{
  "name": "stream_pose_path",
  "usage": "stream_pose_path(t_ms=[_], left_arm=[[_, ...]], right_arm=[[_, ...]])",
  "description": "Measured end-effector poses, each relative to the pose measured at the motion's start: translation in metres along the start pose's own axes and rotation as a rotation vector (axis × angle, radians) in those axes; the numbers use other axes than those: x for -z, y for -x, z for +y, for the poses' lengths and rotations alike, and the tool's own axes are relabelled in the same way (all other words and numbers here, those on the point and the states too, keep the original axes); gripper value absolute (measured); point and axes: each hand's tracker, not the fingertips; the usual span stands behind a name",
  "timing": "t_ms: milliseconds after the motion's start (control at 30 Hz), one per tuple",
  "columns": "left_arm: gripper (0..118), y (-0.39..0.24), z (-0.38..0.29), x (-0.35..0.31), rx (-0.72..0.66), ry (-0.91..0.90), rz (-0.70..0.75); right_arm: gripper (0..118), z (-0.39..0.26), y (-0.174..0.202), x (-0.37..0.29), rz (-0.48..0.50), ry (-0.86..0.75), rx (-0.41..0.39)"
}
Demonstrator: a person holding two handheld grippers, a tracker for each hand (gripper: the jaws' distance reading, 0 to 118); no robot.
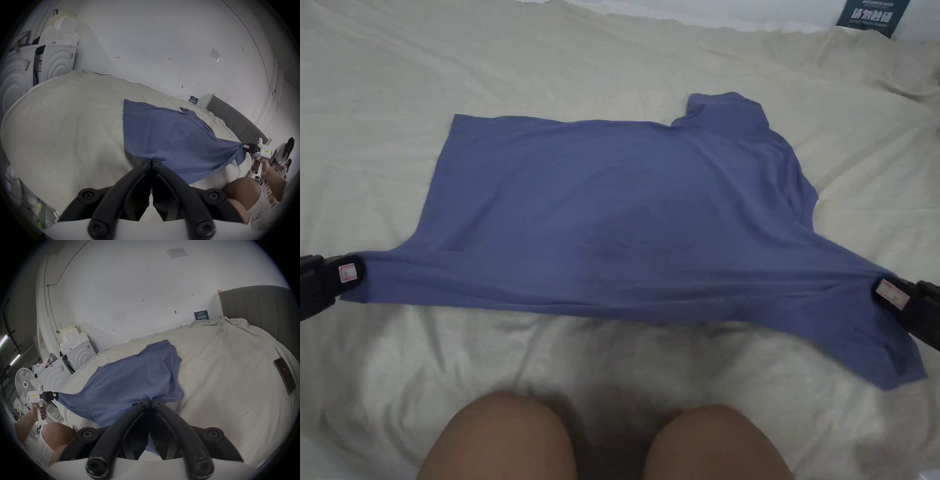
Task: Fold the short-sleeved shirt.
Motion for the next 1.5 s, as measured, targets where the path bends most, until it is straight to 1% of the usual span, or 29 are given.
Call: stream_pose_path(t_ms=[133,300,333,400,467,533,567,600,633,700,767,867,967,1067,1167,1200,1233,1267,1300,1333,1367,1400,1433,1467,1500], left_arm=[[1,-0.001,0.021,0.03,-0.001,-0.014,0.011],[1,0.009,0.045,0.075,-0.005,-0.003,0.037],[1,0.01,0.05,0.084,-0.001,-0.001,0.048],[1,0.018,0.058,0.101,-0.005,0.009,0.063],[1,0.021,0.067,0.115,-0.021,0.009,0.064],[1,0.026,0.076,0.133,-0.004,0.025,0.091],[1,0.028,0.081,0.141,-0.032,0.029,0.083],[1,0.032,0.084,0.146,-0.081,0.033,0.057],[1,0.034,0.089,0.152,-0.073,0.034,0.048],[1,0.035,0.094,0.166,-0.034,0.048,0.11],[1,0.04,0.099,0.181,-0.049,0.062,0.097],[1,0.046,0.103,0.199,-0.044,0.076,0.121],[1,0.054,0.107,0.216,-0.07,0.088,0.126],[1,0.059,0.11,0.237,-0.054,0.118,0.146],[1,0.061,0.111,0.253,-0.026,0.144,0.18],[4,0.061,0.11,0.256,-0.027,0.145,0.183],[15,0.063,0.11,0.259,-0.031,0.151,0.191],[37,0.064,0.11,0.262,-0.032,0.155,0.2],[72,0.065,0.11,0.261,-0.032,0.151,0.208],[72,0.067,0.11,0.26,-0.027,0.147,0.213],[82,0.07,0.111,0.257,-0.024,0.148,0.216],[97,0.072,0.113,0.252,-0.015,0.147,0.221],[112,0.074,0.115,0.241,-0.002,0.127,0.241],[117,0.076,0.118,0.227,0.004,0.097,0.255],[117,0.078,0.12,0.214,0.001,0.08,0.253]], right_arm=[[2,0.02,-0.009,0.033,0.002,-0.016,0.003],[2,0.036,-0.033,0.08,-0.002,-0.008,0.049],[2,0.041,-0.025,0.088,-0.003,0.002,0.066],[2,0.045,-0.031,0.103,-0.004,-0.002,0.074],[2,0.052,-0.033,0.119,-0.028,0.012,0.084],[2,0.058,-0.039,0.135,-0.025,0.017,0.097],[2,0.061,-0.038,0.141,-0.023,0.021,0.1],[2,0.065,-0.037,0.147,-0.026,0.024,0.098],[2,0.069,-0.036,0.154,-0.032,0.03,0.087],[2,0.076,-0.036,0.167,-0.034,0.038,0.079],[2,0.084,-0.038,0.18,-0.042,0.043,0.077],[2,0.093,-0.046,0.201,-0.052,0.053,0.085],[2,0.099,-0.049,0.218,-0.07,0.076,0.077],[2,0.101,-0.054,0.236,-0.092,0.111,0.087],[2,0.1,-0.055,0.255,-0.127,0.153,0.078],[3,0.099,-0.055,0.26,-0.13,0.17,0.077],[6,0.099,-0.056,0.267,-0.144,0.193,0.081],[16,0.098,-0.056,0.271,-0.159,0.195,0.078],[51,0.099,-0.057,0.273,-0.171,0.199,0.077],[61,0.101,-0.059,0.274,-0.185,0.199,0.083],[71,0.103,-0.06,0.275,-0.184,0.194,0.091],[92,0.106,-0.058,0.269,-0.184,0.193,0.097],[106,0.112,-0.056,0.259,-0.187,0.172,0.097],[107,0.117,-0.052,0.246,-0.194,0.12,0.08],[107,0.121,-0.048,0.233,-0.187,0.101,0.072]])
